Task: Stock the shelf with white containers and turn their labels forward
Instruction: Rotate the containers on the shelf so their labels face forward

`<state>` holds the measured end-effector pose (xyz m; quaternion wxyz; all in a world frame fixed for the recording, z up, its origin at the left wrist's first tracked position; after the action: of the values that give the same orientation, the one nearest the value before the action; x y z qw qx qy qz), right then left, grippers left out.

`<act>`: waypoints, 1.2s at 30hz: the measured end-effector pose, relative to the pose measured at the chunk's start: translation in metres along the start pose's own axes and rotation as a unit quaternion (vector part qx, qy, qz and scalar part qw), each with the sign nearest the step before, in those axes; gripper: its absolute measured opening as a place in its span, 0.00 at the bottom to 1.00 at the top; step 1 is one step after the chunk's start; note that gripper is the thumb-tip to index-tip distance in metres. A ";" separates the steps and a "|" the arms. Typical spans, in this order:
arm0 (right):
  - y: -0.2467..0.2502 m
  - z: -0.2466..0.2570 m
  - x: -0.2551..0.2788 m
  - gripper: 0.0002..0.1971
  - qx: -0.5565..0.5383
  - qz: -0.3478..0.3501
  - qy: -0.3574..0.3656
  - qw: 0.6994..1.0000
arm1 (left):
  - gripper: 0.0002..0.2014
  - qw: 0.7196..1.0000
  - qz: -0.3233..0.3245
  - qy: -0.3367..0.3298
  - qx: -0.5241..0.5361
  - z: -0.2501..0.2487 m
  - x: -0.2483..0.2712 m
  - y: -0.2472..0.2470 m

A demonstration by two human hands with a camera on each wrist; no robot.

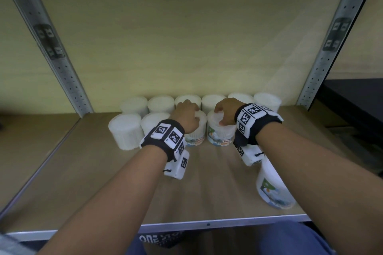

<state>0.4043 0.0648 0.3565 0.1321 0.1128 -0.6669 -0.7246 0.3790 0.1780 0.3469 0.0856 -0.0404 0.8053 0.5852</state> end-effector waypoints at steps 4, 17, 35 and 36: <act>0.000 0.000 0.000 0.29 0.002 -0.001 0.004 1.000 | 0.27 0.997 -0.048 0.051 -0.043 0.009 -0.002 0.003; 0.001 0.003 0.001 0.28 0.014 -0.003 0.007 1.000 | 0.28 0.998 0.039 0.008 -0.045 0.008 -0.004 -0.008; -0.007 0.004 0.006 0.26 0.061 0.042 -0.035 0.997 | 0.28 0.998 0.057 -0.004 -0.028 0.005 0.006 -0.003; -0.006 0.006 0.011 0.26 0.088 0.039 -0.022 0.995 | 0.28 0.998 0.057 -0.006 -0.030 0.004 0.009 -0.002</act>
<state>0.3920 0.0669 0.3510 0.1346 0.0819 -0.7346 -0.6600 0.3708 0.1816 0.3426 0.0564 0.0064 0.7878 0.6134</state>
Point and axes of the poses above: each hand's wrist, its own x-axis away from the middle knuckle, its own y-axis out of the back of the hand, z = x × y, the point moved 10 cm from there along -x, towards the middle knuckle, and after that the axes turned 12 degrees about -z, right-handed, at the moved point
